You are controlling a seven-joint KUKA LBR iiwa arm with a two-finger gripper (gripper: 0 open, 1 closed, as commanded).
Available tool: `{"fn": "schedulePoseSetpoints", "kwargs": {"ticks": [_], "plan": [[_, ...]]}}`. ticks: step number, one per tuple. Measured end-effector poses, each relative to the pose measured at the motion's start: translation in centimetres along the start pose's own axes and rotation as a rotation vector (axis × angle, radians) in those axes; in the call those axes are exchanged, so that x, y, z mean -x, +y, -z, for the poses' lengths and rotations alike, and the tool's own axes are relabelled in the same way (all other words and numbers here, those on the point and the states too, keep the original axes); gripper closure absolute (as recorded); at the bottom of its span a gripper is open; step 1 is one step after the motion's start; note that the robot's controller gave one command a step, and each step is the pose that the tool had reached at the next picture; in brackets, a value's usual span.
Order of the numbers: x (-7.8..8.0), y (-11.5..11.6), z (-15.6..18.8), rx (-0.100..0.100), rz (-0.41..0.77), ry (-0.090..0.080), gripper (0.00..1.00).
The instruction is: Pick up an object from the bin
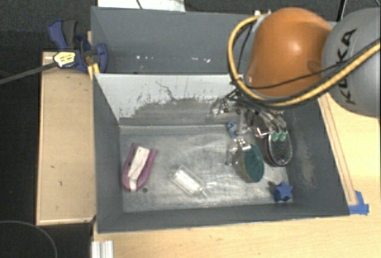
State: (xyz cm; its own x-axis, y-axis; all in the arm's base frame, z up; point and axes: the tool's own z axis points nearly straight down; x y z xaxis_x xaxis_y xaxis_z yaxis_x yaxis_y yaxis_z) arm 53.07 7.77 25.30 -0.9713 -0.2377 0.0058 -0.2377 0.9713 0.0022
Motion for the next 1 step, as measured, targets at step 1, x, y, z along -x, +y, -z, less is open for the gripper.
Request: {"fn": "schedulePoseSetpoints", "kwargs": {"ticks": [1], "plan": [[0.57, -5.41, -12.06, -0.001, 0.072, -0.001, 0.00]]}}
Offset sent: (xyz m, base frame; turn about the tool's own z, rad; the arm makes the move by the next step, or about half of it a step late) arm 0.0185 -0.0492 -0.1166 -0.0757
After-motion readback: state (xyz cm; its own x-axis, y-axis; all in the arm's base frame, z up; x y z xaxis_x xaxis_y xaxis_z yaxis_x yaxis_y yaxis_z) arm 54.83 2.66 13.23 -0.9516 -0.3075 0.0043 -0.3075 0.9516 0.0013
